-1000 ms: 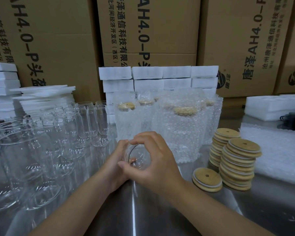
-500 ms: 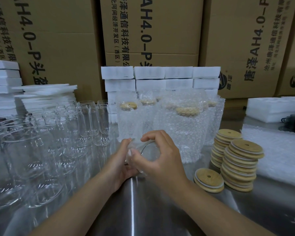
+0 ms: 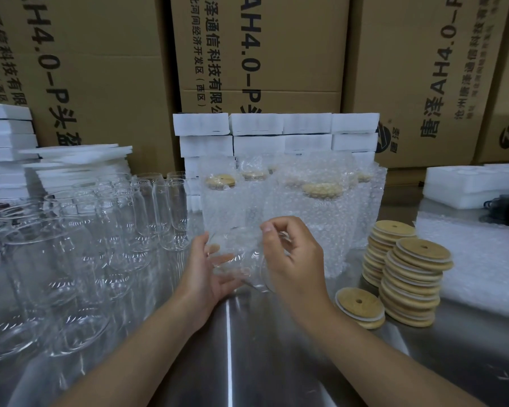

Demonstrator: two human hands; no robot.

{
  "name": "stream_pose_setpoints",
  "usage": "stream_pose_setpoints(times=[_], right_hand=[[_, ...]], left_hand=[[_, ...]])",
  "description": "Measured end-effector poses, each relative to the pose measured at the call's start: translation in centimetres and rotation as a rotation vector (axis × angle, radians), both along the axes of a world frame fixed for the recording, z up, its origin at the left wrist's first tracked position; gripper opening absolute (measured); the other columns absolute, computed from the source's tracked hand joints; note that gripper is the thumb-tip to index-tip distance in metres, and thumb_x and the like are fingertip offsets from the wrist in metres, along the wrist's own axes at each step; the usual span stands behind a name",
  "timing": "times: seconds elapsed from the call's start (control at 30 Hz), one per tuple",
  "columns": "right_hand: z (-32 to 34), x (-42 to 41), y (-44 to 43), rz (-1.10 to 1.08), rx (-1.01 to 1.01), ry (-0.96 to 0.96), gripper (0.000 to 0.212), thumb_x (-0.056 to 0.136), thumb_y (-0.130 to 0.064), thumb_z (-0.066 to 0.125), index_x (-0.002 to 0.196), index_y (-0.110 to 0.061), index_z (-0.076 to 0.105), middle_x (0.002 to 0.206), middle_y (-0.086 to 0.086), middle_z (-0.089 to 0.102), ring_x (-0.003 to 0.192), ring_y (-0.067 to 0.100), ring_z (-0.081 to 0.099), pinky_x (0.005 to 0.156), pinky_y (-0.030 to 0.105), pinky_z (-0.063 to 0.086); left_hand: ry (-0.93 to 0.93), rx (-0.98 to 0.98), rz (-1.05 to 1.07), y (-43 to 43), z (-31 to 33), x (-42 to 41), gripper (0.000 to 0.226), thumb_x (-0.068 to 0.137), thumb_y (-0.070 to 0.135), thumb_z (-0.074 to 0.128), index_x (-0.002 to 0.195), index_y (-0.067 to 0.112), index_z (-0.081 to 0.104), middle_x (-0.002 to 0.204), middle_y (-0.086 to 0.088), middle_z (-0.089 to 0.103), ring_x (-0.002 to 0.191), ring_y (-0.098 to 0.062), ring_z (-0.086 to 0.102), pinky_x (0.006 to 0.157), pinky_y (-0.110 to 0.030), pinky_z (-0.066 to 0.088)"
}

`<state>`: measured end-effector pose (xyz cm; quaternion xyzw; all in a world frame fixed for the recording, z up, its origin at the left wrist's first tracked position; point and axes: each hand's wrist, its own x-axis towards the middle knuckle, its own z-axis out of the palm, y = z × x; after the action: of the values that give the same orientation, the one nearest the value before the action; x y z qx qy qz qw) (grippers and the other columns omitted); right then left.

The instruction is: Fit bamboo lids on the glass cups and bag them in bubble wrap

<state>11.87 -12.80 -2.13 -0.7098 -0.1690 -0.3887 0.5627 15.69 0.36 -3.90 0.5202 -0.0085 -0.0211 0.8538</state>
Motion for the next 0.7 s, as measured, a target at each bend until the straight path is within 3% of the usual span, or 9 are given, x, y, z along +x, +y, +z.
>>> stream_pose_setpoints(times=[0.07, 0.13, 0.2, 0.3, 0.43, 0.53, 0.6, 0.7], right_hand=[[0.2, 0.3, -0.4, 0.001, 0.099, 0.054, 0.015, 0.088, -0.038, 0.051, 0.078, -0.029, 0.058, 0.080, -0.012, 0.063, 0.081, 0.003, 0.059, 0.073, 0.015, 0.044], [0.4, 0.7, -1.0, -0.007, 0.197, 0.088, 0.016, 0.094, -0.030, 0.053, 0.082, -0.023, 0.061, 0.078, -0.015, 0.065, 0.073, -0.005, 0.058, 0.066, 0.006, 0.041], [0.7, 1.1, -1.6, -0.010, 0.286, 0.117, 0.015, 0.097, -0.026, 0.051, 0.085, -0.023, 0.060, 0.078, -0.015, 0.068, 0.070, -0.006, 0.059, 0.066, 0.006, 0.042], [0.9, 1.5, -1.9, -0.004, 0.392, 0.160, 0.016, 0.099, -0.025, 0.045, 0.088, -0.025, 0.056, 0.082, -0.007, 0.072, 0.084, 0.008, 0.067, 0.083, 0.027, 0.051], [0.6, 1.3, -1.4, -0.009, 0.373, 0.171, 0.019, 0.102, -0.025, 0.039, 0.092, -0.028, 0.054, 0.086, -0.001, 0.073, 0.090, 0.012, 0.068, 0.091, 0.037, 0.051], [0.6, 1.1, -1.2, 0.024, 0.372, 0.170, 0.021, 0.103, -0.024, 0.036, 0.093, -0.026, 0.054, 0.087, -0.001, 0.074, 0.089, 0.009, 0.069, 0.091, 0.033, 0.052], [0.7, 0.8, -1.1, 0.067, 0.380, 0.164, 0.022, 0.103, -0.026, 0.037, 0.093, -0.024, 0.056, 0.088, -0.001, 0.074, 0.090, 0.008, 0.069, 0.090, 0.028, 0.052], [1.0, 0.5, -0.9, 0.147, 0.389, 0.151, 0.025, 0.102, -0.026, 0.040, 0.092, -0.019, 0.061, 0.090, -0.005, 0.075, 0.091, 0.005, 0.069, 0.084, 0.018, 0.051]], left_hand=[[-0.019, 0.071, -0.001, -0.2, 0.1, -0.3, 0.030, 0.096, 0.041, 0.036, 0.103, 0.016, 0.052, 0.092, -0.008, 0.062, 0.060, -0.024, 0.069, 0.063, -0.038, 0.055], [-0.048, 0.179, -0.022, -0.3, -0.2, -0.3, 0.025, 0.095, 0.020, 0.041, 0.118, 0.025, 0.049, 0.102, -0.005, 0.062, 0.070, -0.026, 0.070, 0.075, -0.043, 0.056], [-0.140, 0.396, -0.048, -0.4, -0.7, -0.4, 0.065, 0.090, -0.001, 0.050, 0.134, 0.043, 0.033, 0.107, 0.003, 0.059, 0.078, -0.021, 0.071, 0.080, -0.039, 0.057], [-0.331, 0.651, -0.053, -0.5, -1.2, -0.8, 0.102, 0.078, -0.013, 0.065, 0.136, 0.054, 0.016, 0.116, 0.006, 0.047, 0.077, -0.005, 0.071, 0.058, -0.015, 0.052], [-0.355, 0.670, -0.006, -0.3, -1.3, -0.7, 0.113, 0.064, 0.005, 0.088, 0.137, 0.054, 0.016, 0.120, 0.002, 0.045, 0.087, -0.014, 0.071, 0.066, -0.013, 0.050], [-0.397, 0.748, 0.063, -0.3, -1.4, -0.6, 0.120, 0.047, 0.032, 0.094, 0.132, 0.057, 0.014, 0.125, -0.003, 0.041, 0.106, -0.008, 0.058, 0.076, -0.014, 0.043], [-0.425, 0.796, 0.120, -0.3, -1.6, -0.4, 0.123, 0.034, 0.053, 0.088, 0.131, 0.057, 0.012, 0.127, -0.005, 0.039, 0.115, -0.010, 0.048, 0.085, -0.018, 0.039], [-0.438, 0.759, 0.151, -0.4, -2.1, -0.1, 0.129, 0.024, 0.065, 0.084, 0.131, 0.055, 0.014, 0.132, -0.006, 0.036, 0.121, -0.017, 0.045, 0.095, -0.031, 0.046]])
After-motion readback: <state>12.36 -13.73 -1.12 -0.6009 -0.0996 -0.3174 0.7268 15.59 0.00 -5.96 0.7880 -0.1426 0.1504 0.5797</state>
